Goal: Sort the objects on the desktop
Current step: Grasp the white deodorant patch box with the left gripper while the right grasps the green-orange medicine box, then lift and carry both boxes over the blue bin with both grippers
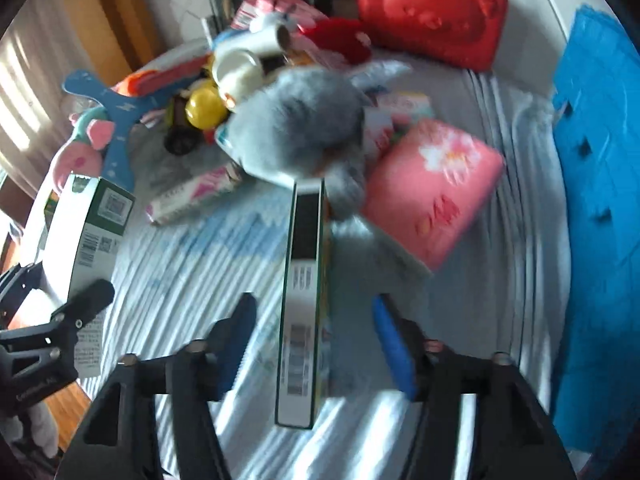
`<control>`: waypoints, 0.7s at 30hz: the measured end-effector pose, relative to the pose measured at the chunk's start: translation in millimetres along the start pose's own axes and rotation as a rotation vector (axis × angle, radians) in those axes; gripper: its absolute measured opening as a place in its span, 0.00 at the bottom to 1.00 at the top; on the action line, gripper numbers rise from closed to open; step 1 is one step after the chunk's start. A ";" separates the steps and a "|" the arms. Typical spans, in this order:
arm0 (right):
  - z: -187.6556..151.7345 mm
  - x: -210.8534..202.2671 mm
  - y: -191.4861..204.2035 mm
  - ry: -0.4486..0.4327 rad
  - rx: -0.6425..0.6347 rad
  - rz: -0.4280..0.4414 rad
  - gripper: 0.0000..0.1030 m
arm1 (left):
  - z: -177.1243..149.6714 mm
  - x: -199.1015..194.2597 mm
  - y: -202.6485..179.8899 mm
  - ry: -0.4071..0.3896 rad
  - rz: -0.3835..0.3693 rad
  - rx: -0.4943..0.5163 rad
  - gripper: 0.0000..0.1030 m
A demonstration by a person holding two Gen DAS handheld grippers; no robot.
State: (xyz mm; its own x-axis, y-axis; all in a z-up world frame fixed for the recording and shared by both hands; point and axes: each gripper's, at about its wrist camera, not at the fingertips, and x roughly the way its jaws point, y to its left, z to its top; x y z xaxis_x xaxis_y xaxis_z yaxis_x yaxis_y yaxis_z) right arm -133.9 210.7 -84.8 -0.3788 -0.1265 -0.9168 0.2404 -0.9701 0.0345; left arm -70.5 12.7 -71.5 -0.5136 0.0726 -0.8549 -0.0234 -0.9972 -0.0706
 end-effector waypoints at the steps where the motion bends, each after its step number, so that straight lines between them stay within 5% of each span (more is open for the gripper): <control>1: -3.0 2.5 -3.0 0.012 0.006 0.000 0.53 | -2.0 0.8 -2.0 0.008 -0.005 0.005 0.74; 3: -5.8 7.6 -6.7 0.040 0.025 0.037 0.20 | -3.3 2.9 -5.3 0.015 -0.013 0.014 0.74; 11: -6.3 -49.4 -2.7 -0.119 -0.020 0.043 0.19 | 9.1 -21.4 -28.1 -0.072 -0.035 0.059 0.74; 21: -4.0 -197.5 -44.0 -0.492 0.031 -0.031 0.19 | 58.5 -96.7 -95.7 -0.297 -0.132 0.161 0.74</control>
State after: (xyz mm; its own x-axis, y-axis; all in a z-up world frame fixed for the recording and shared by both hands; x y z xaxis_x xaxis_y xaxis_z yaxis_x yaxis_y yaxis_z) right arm -66.0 279.2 93.2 -0.7642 -0.1727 -0.6214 0.1982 -0.9797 0.0286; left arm -68.8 100.2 48.0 -0.7238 0.2162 -0.6553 -0.2283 -0.9712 -0.0683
